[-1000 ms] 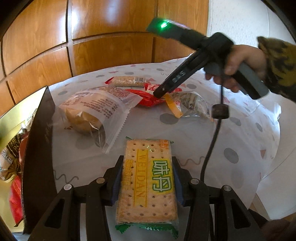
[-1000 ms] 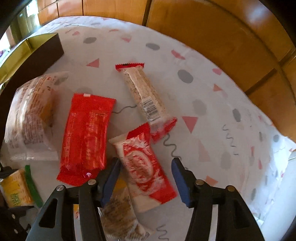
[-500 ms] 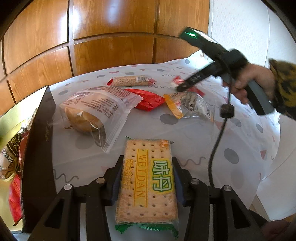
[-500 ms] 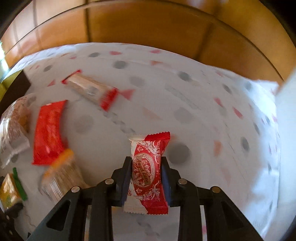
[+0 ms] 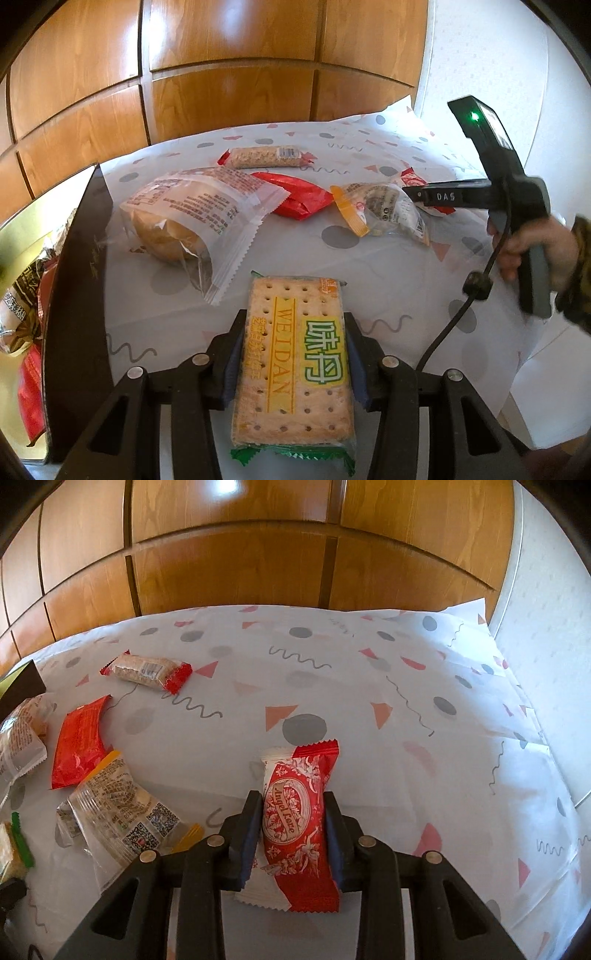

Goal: Organize snacks
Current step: 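Carry the cracker packet over the gold tray and open the left tool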

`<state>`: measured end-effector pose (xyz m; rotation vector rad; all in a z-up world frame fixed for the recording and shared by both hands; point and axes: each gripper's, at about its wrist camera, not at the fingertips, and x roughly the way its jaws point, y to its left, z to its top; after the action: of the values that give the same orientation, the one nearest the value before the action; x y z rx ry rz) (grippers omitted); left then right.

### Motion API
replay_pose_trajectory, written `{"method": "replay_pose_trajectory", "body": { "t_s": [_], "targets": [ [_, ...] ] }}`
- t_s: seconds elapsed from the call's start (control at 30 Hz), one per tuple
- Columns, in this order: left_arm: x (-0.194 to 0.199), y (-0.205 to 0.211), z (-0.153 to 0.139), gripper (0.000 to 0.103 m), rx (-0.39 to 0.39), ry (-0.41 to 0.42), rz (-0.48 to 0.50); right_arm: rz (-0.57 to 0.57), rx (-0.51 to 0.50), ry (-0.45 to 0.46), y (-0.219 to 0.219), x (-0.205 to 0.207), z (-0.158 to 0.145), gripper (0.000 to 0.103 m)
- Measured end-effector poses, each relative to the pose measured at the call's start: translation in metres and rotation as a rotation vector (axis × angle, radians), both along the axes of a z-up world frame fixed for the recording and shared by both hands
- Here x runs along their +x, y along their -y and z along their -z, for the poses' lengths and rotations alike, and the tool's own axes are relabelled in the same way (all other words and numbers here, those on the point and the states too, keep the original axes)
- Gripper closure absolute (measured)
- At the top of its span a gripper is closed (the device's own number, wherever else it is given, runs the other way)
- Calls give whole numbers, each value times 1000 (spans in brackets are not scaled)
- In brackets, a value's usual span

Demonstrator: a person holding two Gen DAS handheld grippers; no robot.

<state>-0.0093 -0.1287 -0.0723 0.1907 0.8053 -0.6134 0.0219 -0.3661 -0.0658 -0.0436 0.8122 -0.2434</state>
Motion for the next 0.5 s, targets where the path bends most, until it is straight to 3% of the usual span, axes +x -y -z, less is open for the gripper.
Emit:
{"method": "replay_pose_trajectory", "body": {
  "t_s": [0.5],
  "targets": [
    [6, 4, -5, 56, 16, -53, -32, 7, 12, 28, 1, -1, 5, 70]
  ]
}}
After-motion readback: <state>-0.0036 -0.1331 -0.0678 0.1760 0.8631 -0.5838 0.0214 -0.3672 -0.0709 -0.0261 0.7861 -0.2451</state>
